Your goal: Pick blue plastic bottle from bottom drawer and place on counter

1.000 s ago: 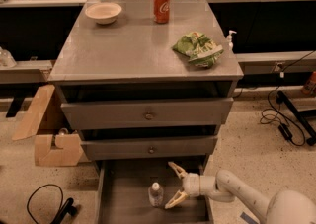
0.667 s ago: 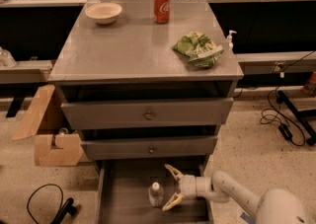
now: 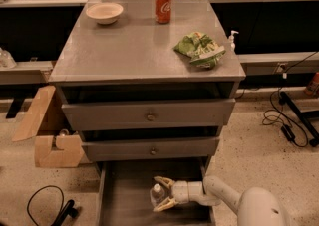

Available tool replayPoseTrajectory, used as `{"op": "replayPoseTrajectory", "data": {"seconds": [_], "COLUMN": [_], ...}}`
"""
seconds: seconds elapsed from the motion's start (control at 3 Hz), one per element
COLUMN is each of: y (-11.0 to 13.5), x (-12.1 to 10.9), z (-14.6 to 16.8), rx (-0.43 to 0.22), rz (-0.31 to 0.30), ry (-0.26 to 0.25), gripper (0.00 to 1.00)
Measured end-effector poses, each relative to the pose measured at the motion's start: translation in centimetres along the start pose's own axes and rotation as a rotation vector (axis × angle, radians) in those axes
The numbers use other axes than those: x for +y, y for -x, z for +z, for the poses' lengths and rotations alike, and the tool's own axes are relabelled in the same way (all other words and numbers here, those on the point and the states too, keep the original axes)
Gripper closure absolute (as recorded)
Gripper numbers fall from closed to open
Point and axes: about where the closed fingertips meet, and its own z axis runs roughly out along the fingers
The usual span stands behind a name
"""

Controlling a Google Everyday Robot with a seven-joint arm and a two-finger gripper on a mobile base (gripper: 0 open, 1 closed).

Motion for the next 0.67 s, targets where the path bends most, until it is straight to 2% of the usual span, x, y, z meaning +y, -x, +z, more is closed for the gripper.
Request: {"op": "replayPoseTrajectory", "data": {"seconds": [0.33,0.67], "y": [-0.74,-0.1], "x": [0.82,1.35], "z": [1.51,2.43], "rx": [-0.009,-0.003], "rz": [0.026,0.04], "ry": [0.013,0.01], "gripper": [0.47,0.7]}}
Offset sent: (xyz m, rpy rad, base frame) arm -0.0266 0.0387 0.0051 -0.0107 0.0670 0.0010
